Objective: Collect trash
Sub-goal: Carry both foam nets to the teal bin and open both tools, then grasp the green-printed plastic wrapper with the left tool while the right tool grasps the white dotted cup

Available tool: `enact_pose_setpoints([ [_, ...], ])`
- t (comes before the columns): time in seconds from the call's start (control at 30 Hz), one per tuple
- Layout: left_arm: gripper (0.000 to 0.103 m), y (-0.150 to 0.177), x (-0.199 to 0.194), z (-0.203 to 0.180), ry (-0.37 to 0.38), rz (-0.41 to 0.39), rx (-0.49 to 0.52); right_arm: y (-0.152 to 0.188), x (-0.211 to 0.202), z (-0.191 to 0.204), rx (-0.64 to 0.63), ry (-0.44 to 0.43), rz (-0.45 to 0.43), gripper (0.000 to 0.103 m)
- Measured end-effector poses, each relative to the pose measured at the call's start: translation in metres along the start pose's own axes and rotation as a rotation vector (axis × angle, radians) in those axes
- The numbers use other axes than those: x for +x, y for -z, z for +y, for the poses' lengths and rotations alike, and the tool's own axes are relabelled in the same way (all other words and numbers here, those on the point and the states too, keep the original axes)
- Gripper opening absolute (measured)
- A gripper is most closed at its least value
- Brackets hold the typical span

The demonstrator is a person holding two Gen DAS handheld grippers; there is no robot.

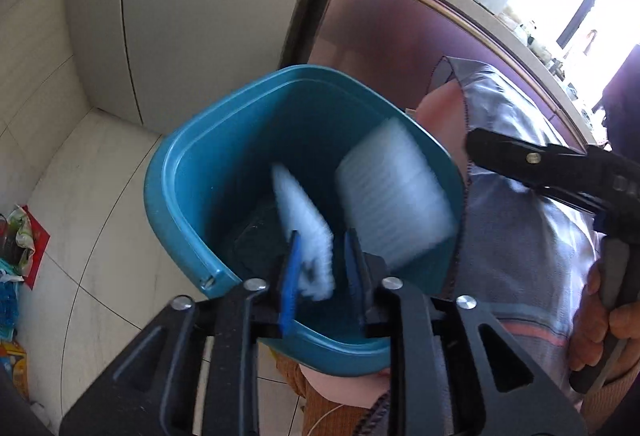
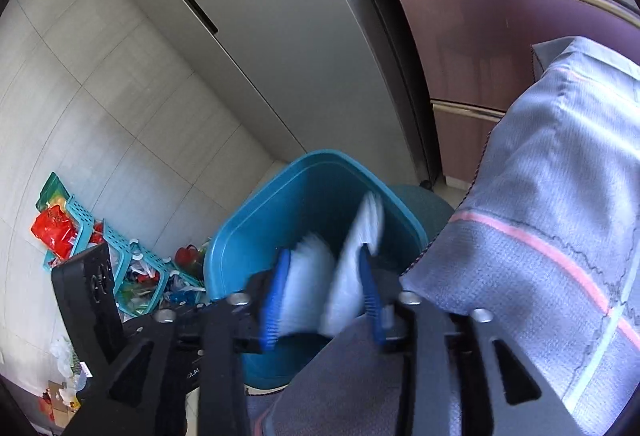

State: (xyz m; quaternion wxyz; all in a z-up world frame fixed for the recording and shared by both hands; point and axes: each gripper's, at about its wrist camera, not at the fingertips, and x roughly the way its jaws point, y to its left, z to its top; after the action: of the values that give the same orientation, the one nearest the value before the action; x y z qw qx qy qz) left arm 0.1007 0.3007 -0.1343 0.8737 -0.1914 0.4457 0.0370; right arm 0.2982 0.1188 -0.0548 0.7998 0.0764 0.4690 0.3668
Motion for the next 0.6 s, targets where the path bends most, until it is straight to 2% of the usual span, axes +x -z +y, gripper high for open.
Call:
enact_pose_setpoints([
  [0.13, 0.024, 0.002, -0.006, 0.001, -0.008, -0.034, -0.004, 0.006, -0.014, -0.008, 0.013, -0.012, -0.011, 0.039],
  [0.3, 0.038, 0.007, -0.035, -0.029, 0.022, -0.123, 0.090, 0.014, -0.053, -0.019, 0.008, -0.033, -0.067, 0.039],
  [0.47, 0.045, 0.013, -0.061, -0.081, 0.131, -0.187, 0.223, 0.039, -0.118, -0.027, -0.026, -0.002, -0.153, 0.043],
  [0.6, 0.047, 0.024, -0.071, -0.130, 0.250, -0.184, 0.319, 0.068, -0.177, -0.043, -0.007, 0.063, -0.245, 0.043],
])
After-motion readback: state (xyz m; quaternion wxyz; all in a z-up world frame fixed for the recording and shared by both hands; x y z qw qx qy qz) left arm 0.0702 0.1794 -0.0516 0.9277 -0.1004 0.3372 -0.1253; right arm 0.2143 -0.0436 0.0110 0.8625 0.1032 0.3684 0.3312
